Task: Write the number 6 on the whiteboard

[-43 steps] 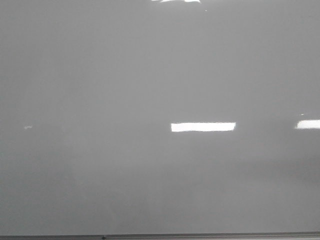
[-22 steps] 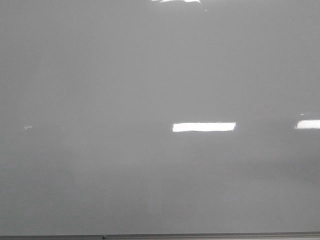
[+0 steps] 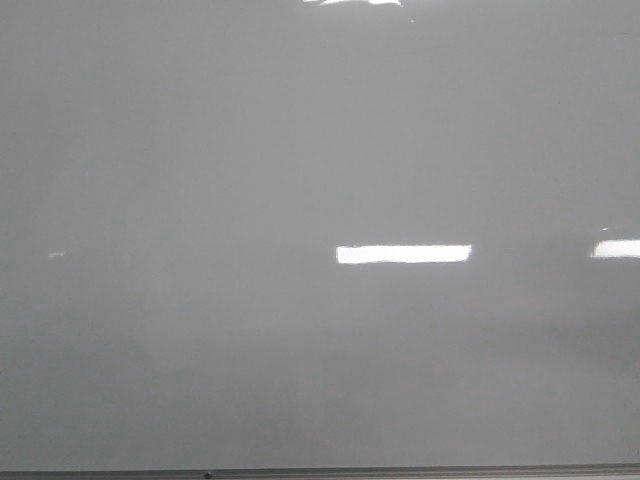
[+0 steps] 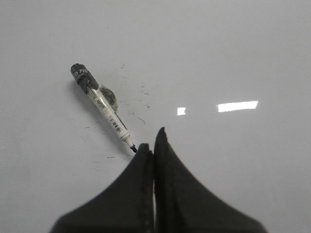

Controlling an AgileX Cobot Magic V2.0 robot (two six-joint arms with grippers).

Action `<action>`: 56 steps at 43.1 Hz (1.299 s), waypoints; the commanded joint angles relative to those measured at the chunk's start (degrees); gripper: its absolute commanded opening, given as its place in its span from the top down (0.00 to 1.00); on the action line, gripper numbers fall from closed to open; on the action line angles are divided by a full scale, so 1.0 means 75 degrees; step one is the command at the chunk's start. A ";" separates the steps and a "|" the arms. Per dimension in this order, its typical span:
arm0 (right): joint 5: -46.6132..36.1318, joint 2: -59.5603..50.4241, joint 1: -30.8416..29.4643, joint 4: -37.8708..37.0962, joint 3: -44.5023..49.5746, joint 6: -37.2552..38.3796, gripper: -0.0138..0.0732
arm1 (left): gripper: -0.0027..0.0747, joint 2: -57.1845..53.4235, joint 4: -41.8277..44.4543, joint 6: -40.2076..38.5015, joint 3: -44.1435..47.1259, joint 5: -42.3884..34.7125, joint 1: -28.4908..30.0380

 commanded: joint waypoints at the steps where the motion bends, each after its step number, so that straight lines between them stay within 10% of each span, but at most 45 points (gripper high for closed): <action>1: -0.0688 -0.0107 0.0010 0.0010 -0.0108 -0.0079 0.92 | 0.99 -0.0106 -0.0069 -0.0072 0.0039 -0.0646 0.0017; 13: -0.1115 -0.0107 0.0010 0.0010 -0.0441 -0.0079 0.92 | 0.99 -0.0106 -0.0672 -0.0072 -0.0157 -0.1992 0.0017; 42: 0.0921 0.2433 0.0010 0.0010 -0.3431 -0.0037 0.88 | 0.98 0.2689 -0.0390 -0.0072 -0.3161 0.0221 0.0017; 47: 0.0927 0.2433 0.0010 0.0010 -0.3431 -0.0037 0.67 | 0.81 0.2689 -0.0390 -0.0072 -0.3161 0.0221 0.0017; 56: 0.0935 0.2433 0.0010 0.0010 -0.3431 -0.0037 0.19 | 0.15 0.2689 -0.0390 -0.0072 -0.3161 0.0220 0.0017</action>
